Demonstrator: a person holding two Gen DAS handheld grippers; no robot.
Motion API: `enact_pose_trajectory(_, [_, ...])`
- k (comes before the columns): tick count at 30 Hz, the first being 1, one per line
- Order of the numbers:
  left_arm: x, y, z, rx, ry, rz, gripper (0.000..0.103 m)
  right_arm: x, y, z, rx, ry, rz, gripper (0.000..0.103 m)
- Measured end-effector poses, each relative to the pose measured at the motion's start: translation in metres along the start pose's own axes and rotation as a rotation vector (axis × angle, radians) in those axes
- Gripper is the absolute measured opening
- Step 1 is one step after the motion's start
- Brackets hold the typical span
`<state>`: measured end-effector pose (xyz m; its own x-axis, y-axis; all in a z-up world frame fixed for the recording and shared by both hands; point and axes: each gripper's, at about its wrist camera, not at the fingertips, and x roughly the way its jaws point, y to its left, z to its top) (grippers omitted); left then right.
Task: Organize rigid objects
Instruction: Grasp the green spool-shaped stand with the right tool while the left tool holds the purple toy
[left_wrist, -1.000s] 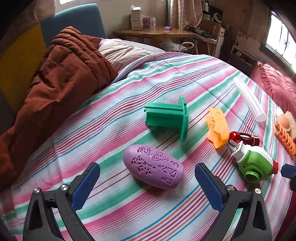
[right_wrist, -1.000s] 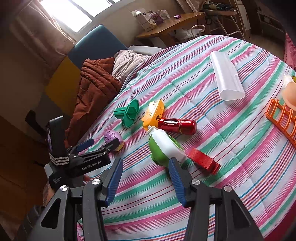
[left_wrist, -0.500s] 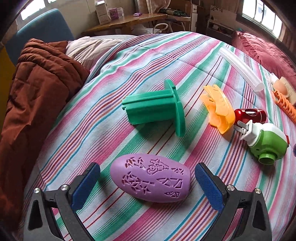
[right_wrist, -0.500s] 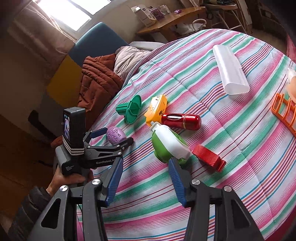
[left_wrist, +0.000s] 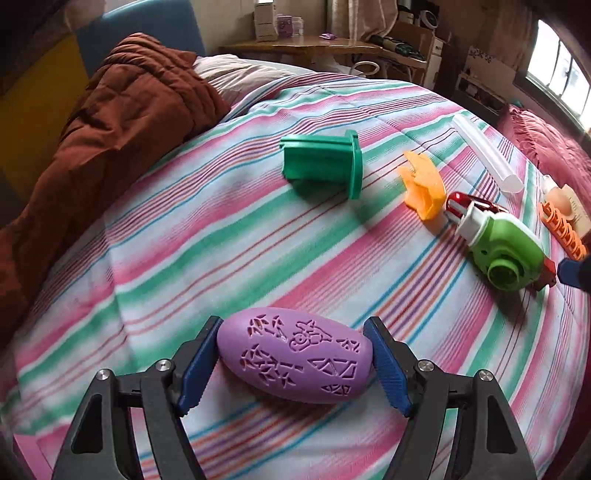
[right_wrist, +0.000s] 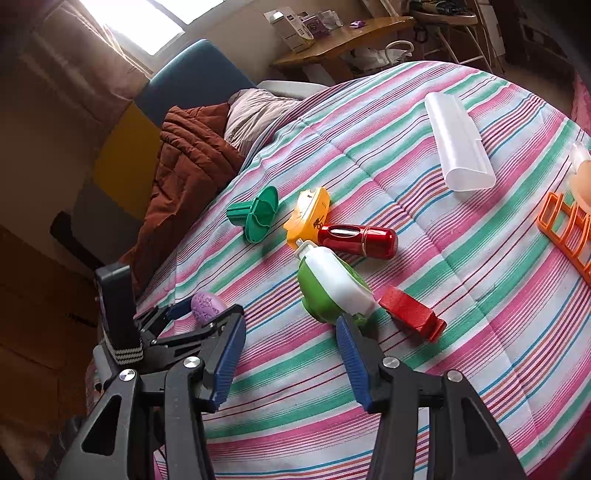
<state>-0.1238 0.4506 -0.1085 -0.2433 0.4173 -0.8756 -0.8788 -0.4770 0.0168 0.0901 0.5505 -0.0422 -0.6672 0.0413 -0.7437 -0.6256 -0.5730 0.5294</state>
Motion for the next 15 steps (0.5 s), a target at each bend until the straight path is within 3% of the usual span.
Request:
enact_pose_trajectory(7, [-0.038, -0.007, -0.059, -0.094, -0.002, 0.089, 0.077, 0.005, 0.043, 0.002, -0.183, 0.029, 0.01, 0.052])
enact_pose_trajectory(11, [-0.056, -0.011, -0.085, -0.121, -0.025, 0.127, 0.077, 0.018, 0.071, 0.027, -0.278, 0.02, -0.018, 0.052])
enact_pose_trajectory(15, [-0.068, -0.011, -0.106, -0.157, -0.051, 0.137, 0.077, 0.056, 0.086, 0.058, -0.288, 0.066, -0.055, 0.052])
